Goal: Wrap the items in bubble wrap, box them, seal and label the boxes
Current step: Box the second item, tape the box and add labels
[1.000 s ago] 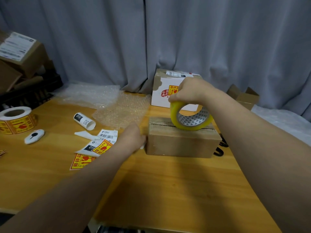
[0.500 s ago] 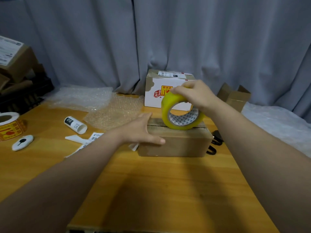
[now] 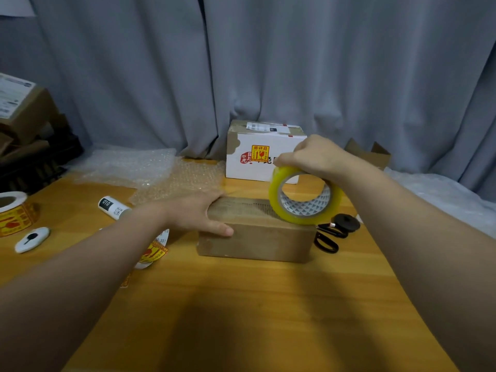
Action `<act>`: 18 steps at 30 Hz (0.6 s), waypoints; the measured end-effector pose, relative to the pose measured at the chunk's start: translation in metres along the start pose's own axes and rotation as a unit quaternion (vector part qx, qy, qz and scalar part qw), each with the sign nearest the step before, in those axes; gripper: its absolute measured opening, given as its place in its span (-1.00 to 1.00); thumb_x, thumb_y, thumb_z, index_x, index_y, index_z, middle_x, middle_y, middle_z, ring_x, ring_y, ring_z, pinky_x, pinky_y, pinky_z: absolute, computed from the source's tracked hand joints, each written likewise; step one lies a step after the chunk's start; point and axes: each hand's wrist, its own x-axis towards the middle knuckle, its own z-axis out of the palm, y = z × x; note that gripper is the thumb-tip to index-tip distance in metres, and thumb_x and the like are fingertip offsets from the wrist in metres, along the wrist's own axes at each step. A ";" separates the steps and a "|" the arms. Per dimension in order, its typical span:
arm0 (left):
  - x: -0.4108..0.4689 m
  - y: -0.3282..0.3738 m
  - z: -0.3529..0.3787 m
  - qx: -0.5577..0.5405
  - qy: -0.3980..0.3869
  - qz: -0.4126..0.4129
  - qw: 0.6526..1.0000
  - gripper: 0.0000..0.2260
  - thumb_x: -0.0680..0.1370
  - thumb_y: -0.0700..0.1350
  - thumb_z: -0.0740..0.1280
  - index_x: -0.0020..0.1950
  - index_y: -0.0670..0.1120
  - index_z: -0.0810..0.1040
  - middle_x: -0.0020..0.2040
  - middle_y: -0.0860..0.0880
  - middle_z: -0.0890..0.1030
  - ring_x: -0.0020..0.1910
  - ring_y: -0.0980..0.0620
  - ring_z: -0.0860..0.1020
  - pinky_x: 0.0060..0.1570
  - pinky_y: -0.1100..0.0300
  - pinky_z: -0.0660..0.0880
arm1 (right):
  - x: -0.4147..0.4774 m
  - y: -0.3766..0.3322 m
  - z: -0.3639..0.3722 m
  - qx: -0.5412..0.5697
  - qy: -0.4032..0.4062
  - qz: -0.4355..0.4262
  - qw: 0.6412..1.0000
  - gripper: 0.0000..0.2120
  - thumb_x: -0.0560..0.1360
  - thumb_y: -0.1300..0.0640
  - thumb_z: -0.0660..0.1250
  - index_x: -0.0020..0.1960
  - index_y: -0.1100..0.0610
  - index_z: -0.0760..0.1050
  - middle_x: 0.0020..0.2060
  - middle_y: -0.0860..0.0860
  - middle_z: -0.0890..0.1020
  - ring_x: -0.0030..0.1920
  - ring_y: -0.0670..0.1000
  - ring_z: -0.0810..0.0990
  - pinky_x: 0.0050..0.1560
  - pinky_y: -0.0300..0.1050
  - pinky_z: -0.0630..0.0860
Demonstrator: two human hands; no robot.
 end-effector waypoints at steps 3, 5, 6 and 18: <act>-0.005 0.011 0.008 0.189 0.026 -0.033 0.981 -0.02 0.37 0.43 0.19 0.54 -0.12 -0.13 0.54 -0.01 0.00 0.53 -0.07 -0.04 0.49 0.01 -0.11 | 0.001 -0.002 0.003 -0.010 0.005 -0.004 1.000 -0.57 0.43 -0.11 0.37 -0.43 0.13 0.33 -0.46 0.01 0.37 -0.39 -0.02 0.35 -0.39 -0.14 0.25; -0.005 0.026 0.025 0.299 0.080 -0.030 0.950 0.02 0.40 0.47 0.07 0.52 -0.18 -0.29 0.54 -0.11 -0.22 0.52 -0.06 -0.25 0.48 0.00 -0.28 | 0.002 -0.002 0.005 -0.025 0.004 -0.009 1.000 -0.59 0.43 -0.11 0.36 -0.43 0.11 0.35 -0.46 0.00 0.38 -0.39 -0.03 0.36 -0.40 -0.15 0.25; -0.003 0.035 0.035 0.313 0.099 -0.016 0.944 0.00 0.42 0.45 0.05 0.51 -0.20 -0.30 0.54 -0.15 -0.23 0.52 -0.07 -0.26 0.48 0.01 -0.28 | 0.003 -0.003 0.006 -0.034 0.004 -0.011 0.999 -0.59 0.42 -0.12 0.36 -0.43 0.11 0.36 -0.46 0.00 0.39 -0.39 -0.03 0.37 -0.40 -0.14 0.26; 0.012 0.060 0.045 0.219 0.044 -0.025 0.974 -0.03 0.43 0.41 0.16 0.55 -0.15 -0.19 0.55 -0.15 -0.17 0.54 -0.09 -0.14 0.48 0.06 -0.10 | -0.006 -0.016 0.014 -0.132 0.041 -0.120 0.983 -0.65 0.41 -0.15 0.32 -0.13 0.15 0.58 -0.29 0.02 0.54 -0.14 0.11 0.53 -0.34 -0.11 0.38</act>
